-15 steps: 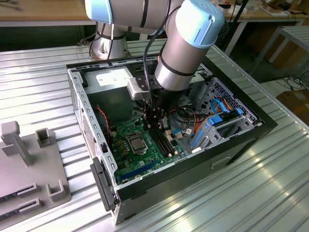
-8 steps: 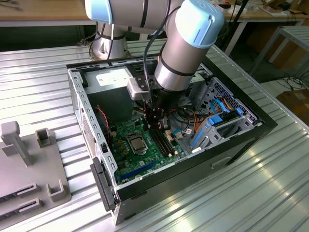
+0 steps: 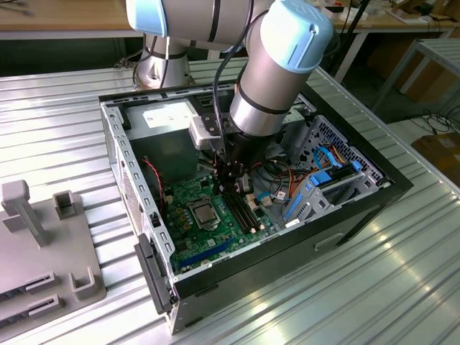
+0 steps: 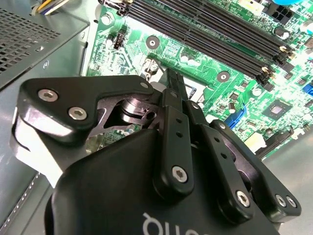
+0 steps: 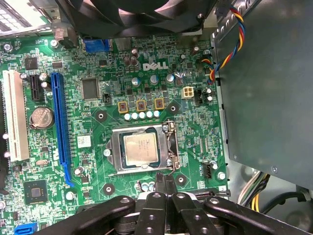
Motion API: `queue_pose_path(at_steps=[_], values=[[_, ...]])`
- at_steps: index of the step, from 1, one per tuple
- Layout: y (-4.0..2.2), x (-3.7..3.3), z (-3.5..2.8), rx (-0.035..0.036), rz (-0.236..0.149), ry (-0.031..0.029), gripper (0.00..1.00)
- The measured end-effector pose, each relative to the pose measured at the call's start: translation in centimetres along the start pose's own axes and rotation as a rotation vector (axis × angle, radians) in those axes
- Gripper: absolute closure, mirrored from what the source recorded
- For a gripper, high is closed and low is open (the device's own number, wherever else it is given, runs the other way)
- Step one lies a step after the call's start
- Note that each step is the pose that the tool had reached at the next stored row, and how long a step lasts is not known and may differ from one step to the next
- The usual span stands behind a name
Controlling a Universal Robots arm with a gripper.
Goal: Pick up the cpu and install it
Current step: 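Install the first cpu locking lever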
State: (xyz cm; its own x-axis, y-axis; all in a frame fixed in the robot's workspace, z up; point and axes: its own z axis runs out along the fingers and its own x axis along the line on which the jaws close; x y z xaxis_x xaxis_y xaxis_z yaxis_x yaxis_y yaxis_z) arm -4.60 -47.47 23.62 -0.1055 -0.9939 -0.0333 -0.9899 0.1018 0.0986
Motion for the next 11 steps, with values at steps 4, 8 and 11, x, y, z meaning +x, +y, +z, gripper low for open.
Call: queue_pose_path(at_steps=[4, 8, 11], values=[[-0.01, 0.02, 0.04, 0.0003, -0.001, 0.0023, 0.89], [-0.06, 0.12, 0.54, 0.0004, -0.006, 0.0059, 0.89], [-0.13, 0.45, 0.85, 0.0004, -0.012, 0.009, 0.89]])
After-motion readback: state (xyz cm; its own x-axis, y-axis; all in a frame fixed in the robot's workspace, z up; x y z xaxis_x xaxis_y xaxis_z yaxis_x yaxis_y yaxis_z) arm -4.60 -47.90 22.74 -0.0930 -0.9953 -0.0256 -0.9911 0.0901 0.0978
